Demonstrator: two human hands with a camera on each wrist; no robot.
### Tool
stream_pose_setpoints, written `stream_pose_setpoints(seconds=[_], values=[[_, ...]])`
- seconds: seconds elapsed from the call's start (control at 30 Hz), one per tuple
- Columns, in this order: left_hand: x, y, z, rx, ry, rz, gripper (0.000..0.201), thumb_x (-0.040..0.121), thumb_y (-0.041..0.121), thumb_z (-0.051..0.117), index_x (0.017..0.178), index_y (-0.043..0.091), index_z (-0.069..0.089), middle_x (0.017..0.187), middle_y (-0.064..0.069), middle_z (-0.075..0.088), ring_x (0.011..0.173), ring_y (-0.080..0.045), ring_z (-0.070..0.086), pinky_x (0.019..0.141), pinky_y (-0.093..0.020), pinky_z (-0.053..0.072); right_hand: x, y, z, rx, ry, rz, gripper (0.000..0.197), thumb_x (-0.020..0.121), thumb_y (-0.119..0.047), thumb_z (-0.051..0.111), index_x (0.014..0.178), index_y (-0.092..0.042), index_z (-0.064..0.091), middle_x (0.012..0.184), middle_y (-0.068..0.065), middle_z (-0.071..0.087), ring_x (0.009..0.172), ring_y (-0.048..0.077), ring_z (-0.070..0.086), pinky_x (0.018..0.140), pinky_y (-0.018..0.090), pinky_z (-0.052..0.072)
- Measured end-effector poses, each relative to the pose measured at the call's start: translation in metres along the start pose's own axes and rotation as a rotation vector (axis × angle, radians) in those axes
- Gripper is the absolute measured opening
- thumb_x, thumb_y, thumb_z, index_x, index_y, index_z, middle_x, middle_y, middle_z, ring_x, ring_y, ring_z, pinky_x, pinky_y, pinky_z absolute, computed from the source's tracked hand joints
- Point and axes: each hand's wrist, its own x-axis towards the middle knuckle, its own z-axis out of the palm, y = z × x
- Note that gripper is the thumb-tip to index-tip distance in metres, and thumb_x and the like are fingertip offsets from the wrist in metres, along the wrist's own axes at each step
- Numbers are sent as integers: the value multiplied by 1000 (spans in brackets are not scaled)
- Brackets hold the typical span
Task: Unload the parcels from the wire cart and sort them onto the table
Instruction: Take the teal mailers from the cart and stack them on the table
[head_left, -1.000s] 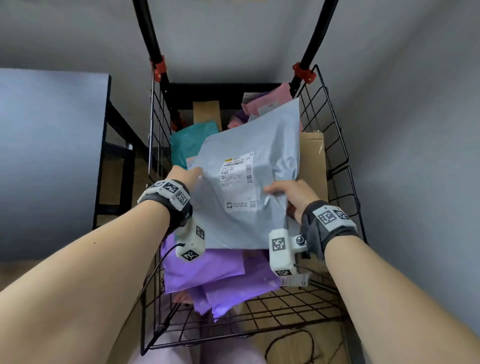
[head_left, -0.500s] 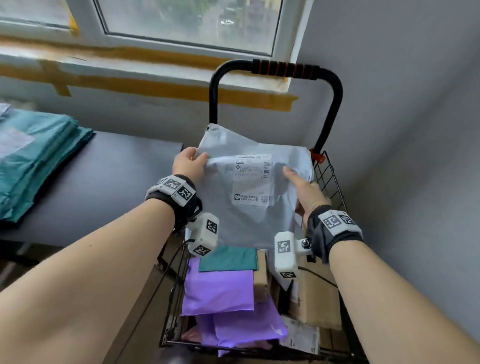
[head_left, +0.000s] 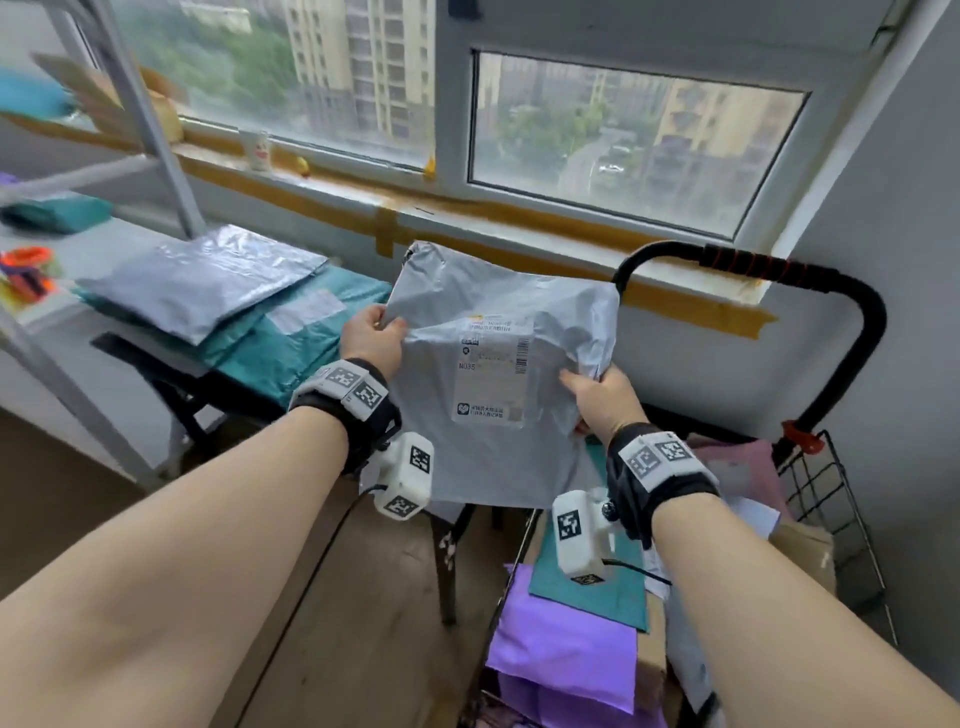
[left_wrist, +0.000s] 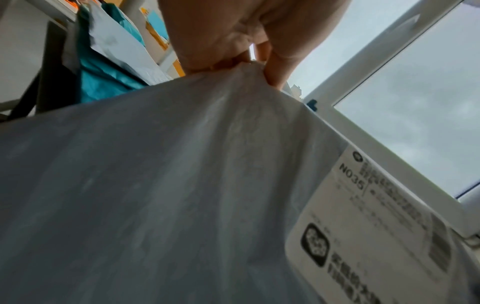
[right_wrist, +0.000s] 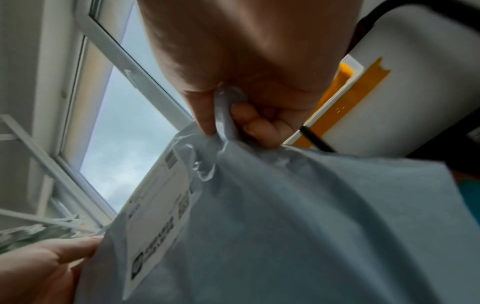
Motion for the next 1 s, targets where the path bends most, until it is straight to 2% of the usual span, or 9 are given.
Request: stream_pose_setpoints(seconds=[0.1, 0.17, 0.27, 0.33, 0.53, 0.7, 0.8, 0.87, 1.0], values=[[22, -16, -46, -17, 51, -18, 21, 92, 11, 54, 109, 2, 63, 102, -11, 64, 94, -23, 58, 88, -28, 43, -5, -21, 52, -26, -16, -34, 18, 90, -16, 59, 108, -19, 60, 110, 7, 65, 104, 27, 61, 98, 42, 47], [38, -30, -82, -31, 69, -16, 17, 92, 10, 54, 103, 2, 63, 97, -14, 64, 88, -23, 56, 82, -27, 44, -11, -33, 90, -54, -35, -54, 27, 90, -15, 59, 117, -16, 59, 114, 7, 64, 106, 25, 60, 100, 41, 45], [63, -52, -138, -68, 107, -15, 5, 93, 8, 52, 93, 11, 56, 82, -5, 57, 83, -17, 49, 63, -18, 39, -19, -52, 152, -95, -65, -68, 30, 90, -16, 60, 120, -13, 58, 105, 5, 62, 95, 24, 59, 85, 40, 49], [80, -63, -175, -71, 130, -8, 6, 94, 9, 52, 93, 15, 53, 86, -5, 56, 84, -17, 50, 64, -20, 38, -24, -66, 192, -106, -75, -78, 30, 89, -16, 60, 119, -13, 58, 102, 5, 61, 91, 25, 58, 78, 40, 50], [137, -95, -269, -48, 201, -16, 17, 94, 11, 52, 107, 5, 63, 91, -4, 57, 85, -16, 50, 72, -19, 35, -32, -108, 303, -91, -99, -116, 32, 89, -15, 57, 121, -14, 57, 103, 6, 63, 93, 28, 61, 86, 44, 50], [175, -113, -313, -61, 213, -3, 13, 94, 8, 52, 101, 6, 63, 90, -6, 57, 85, -18, 52, 67, -17, 33, -33, -127, 366, -75, -107, -77, 35, 87, -17, 58, 122, -16, 57, 108, 9, 65, 99, 31, 63, 88, 49, 53], [202, -124, -325, -115, 222, 4, 13, 94, 10, 53, 103, 7, 62, 86, -5, 57, 82, -15, 50, 55, -18, 36, -15, -137, 395, -83, -83, -80, 45, 74, -29, 56, 119, -24, 59, 109, 6, 67, 100, 31, 63, 91, 51, 51], [219, -129, -330, -142, 219, -3, 18, 94, 12, 53, 108, 5, 61, 78, 0, 56, 75, -17, 51, 53, -16, 38, 5, -142, 413, -68, -62, -72, 44, 68, -28, 52, 112, -28, 61, 109, 6, 68, 101, 31, 63, 94, 51, 50], [268, -139, -336, -118, 199, 1, 23, 94, 10, 51, 116, 5, 59, 95, -5, 58, 84, -16, 52, 72, -18, 38, 55, -152, 454, -25, -73, -57, 41, 62, -21, 51, 102, -31, 58, 106, 8, 68, 99, 33, 64, 92, 53, 50]])
